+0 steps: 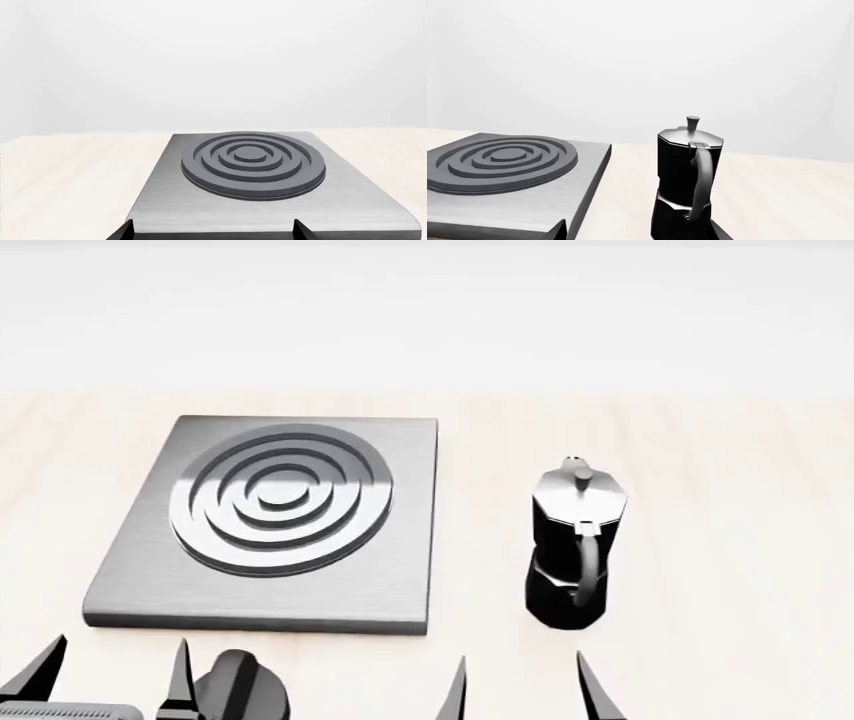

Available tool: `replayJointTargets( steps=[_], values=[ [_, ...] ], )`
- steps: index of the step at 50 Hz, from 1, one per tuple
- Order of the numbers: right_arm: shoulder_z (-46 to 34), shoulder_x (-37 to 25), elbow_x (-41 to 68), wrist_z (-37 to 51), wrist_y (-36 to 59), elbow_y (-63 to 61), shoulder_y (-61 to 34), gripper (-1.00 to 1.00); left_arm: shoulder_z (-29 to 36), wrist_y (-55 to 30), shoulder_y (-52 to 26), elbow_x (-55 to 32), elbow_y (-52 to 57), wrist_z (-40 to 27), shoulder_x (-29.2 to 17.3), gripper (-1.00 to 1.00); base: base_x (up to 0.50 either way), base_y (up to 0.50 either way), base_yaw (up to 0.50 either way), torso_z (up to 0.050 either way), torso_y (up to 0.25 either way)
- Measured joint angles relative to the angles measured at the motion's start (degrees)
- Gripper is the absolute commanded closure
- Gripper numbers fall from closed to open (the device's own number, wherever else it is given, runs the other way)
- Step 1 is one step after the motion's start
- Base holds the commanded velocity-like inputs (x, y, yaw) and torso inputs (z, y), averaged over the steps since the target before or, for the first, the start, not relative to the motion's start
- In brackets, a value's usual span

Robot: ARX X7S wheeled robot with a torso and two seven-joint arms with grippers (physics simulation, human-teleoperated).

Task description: Put the moka pot on the stove.

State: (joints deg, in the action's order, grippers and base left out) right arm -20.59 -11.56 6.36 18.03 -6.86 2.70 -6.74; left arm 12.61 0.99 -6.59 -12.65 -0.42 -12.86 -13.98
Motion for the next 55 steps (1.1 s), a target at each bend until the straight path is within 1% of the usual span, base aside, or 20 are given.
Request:
replayJointTargets(
  steps=[55],
  values=[
    [-1.66,-1.01,-0.03,1.70,-0.31,-0.80,0.04,-1.00,0.95,0.16,-0.16,-1.08,0.19,-1.02,-1.13,-1.00,0.00,0.03,0.00,0.000,0.000]
  ],
)
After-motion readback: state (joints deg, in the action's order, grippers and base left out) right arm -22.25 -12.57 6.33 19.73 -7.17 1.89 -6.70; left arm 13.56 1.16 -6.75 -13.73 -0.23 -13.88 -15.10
